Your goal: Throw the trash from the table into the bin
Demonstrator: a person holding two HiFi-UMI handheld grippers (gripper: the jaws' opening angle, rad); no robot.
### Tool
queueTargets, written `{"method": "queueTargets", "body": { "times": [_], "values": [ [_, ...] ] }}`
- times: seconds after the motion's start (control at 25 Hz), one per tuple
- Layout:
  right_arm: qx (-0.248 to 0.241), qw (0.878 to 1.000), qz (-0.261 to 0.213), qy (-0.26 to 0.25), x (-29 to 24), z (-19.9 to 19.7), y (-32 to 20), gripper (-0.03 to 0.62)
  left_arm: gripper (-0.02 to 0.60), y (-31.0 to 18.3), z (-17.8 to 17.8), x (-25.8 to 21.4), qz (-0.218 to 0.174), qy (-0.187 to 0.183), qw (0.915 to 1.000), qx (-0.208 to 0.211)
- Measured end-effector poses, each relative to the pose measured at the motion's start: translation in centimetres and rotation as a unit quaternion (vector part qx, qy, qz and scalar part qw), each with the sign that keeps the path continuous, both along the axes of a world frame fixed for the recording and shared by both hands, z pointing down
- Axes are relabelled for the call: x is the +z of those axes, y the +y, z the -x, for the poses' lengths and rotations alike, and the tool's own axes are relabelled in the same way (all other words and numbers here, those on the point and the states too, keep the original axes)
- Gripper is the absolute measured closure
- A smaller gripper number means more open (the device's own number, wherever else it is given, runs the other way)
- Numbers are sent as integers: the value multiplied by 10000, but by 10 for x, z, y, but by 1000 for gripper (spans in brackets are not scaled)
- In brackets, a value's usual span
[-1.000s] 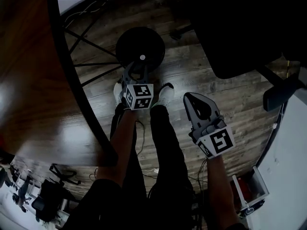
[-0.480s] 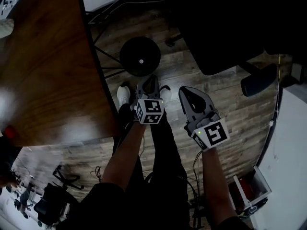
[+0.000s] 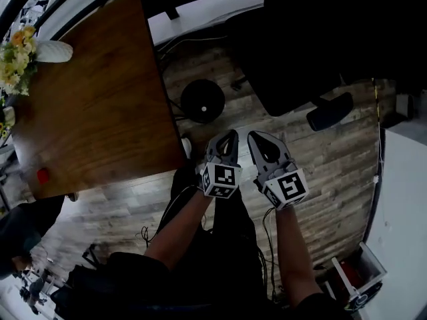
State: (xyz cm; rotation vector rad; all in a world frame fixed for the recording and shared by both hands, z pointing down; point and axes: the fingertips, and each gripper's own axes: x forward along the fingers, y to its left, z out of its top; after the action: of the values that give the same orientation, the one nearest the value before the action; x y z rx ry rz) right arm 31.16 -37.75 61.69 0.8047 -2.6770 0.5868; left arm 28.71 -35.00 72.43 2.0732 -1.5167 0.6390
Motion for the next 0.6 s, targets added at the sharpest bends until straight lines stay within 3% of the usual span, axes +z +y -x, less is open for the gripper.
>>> {"method": "queueTargets", "body": {
  "times": [0.2,0.6],
  "values": [
    [179,9995,-165,-197,-61,-5,7,582,569,2,0,-91,-435,162,9987,219],
    [289,9962,-621,-536,-153,10,23,582,569,-6,79,-225,-1261,-109,9919,59]
  ]
}}
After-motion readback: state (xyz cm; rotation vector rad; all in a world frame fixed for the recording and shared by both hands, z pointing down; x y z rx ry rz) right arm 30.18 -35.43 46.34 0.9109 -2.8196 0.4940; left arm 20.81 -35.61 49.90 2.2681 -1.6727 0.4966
